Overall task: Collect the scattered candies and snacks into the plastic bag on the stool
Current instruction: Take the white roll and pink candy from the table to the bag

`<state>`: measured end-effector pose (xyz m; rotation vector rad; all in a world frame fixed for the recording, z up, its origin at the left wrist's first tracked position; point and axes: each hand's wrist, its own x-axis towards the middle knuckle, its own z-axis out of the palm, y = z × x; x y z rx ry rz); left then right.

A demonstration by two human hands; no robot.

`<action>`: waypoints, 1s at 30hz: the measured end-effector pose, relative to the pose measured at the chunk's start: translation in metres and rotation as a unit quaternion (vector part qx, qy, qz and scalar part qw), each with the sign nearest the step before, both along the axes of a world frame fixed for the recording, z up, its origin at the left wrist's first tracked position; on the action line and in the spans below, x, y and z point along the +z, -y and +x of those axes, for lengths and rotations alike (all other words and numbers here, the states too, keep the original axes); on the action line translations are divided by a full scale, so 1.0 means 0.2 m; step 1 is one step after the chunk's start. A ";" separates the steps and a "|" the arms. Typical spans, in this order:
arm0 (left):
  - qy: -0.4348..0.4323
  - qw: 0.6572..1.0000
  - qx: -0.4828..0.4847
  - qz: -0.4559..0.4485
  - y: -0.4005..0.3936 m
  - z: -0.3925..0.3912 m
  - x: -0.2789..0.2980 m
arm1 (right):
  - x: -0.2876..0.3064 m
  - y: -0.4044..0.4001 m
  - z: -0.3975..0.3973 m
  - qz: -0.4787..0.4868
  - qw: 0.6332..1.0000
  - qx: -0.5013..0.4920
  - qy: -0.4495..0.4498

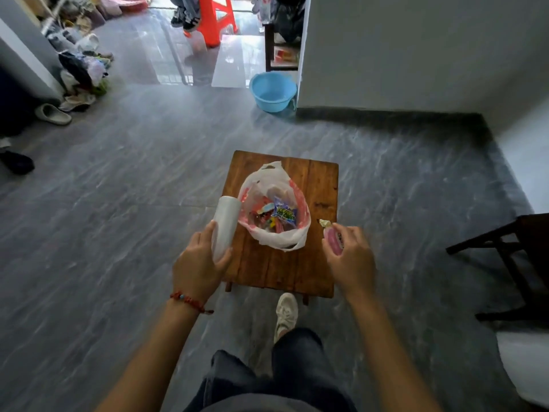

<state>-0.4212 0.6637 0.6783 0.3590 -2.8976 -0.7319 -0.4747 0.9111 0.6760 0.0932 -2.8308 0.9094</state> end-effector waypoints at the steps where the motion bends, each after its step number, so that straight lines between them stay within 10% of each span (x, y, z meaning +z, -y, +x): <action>1: -0.003 1.000 -0.005 -0.003 0.00 -0.07 0.00 | 0.00 0.00 -0.08 -0.004 1.000 0.002 0.004; 30: 0.182 0.981 -0.064 0.028 0.02 -1.16 -1.00 | -0.82 0.30 -0.88 -0.005 0.990 -0.061 0.124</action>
